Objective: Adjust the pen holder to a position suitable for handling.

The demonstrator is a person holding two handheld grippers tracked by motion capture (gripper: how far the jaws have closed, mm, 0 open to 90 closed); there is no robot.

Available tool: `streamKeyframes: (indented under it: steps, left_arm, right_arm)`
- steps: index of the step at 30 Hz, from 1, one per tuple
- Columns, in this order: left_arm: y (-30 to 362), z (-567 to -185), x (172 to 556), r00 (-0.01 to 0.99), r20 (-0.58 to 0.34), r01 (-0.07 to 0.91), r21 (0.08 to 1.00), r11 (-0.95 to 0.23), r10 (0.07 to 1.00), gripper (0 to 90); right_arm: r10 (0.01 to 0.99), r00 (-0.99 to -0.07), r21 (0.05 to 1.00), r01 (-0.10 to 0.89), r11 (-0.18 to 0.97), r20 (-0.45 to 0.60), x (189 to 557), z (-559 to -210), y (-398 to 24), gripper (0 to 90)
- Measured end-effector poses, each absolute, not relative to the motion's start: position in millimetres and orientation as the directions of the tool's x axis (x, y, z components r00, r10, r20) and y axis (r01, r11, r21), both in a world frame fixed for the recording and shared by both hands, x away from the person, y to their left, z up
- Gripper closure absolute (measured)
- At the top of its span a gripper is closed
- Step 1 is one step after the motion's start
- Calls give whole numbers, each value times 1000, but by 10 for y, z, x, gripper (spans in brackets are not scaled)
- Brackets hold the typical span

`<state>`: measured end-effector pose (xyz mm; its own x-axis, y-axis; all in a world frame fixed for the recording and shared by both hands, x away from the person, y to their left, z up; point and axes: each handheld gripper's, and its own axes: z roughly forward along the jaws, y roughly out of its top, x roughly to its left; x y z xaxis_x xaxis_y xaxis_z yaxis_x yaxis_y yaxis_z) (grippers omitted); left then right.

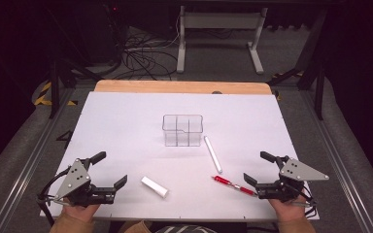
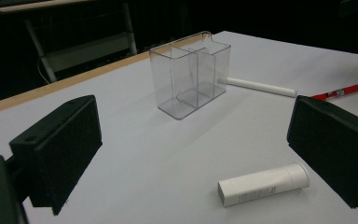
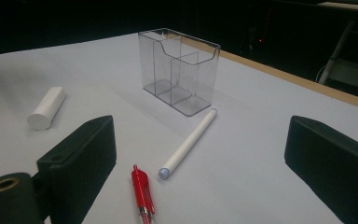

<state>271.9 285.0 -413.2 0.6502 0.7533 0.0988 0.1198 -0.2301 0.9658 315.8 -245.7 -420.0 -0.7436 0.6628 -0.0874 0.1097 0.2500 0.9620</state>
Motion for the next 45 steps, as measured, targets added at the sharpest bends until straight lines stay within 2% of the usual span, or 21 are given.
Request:
streamKeyframes:
  steps: [23,34,45]
  left_arm:
    - [2878,-4129,2721,653,92,126,966,-227,752,40]
    - [2900,-4135,2729,653,85,130,966,-222,753,42]
    - [2906,-4136,2732,651,86,132,966,-224,754,42]
  right_arm:
    - [631,-770,953,115,282,-94,3208,-4074,-2341,112]
    - [528,-841,900,137,413,-114,3462,-3810,-1937,187]
    - [476,-867,851,135,507,-146,3746,-3612,-1626,241]
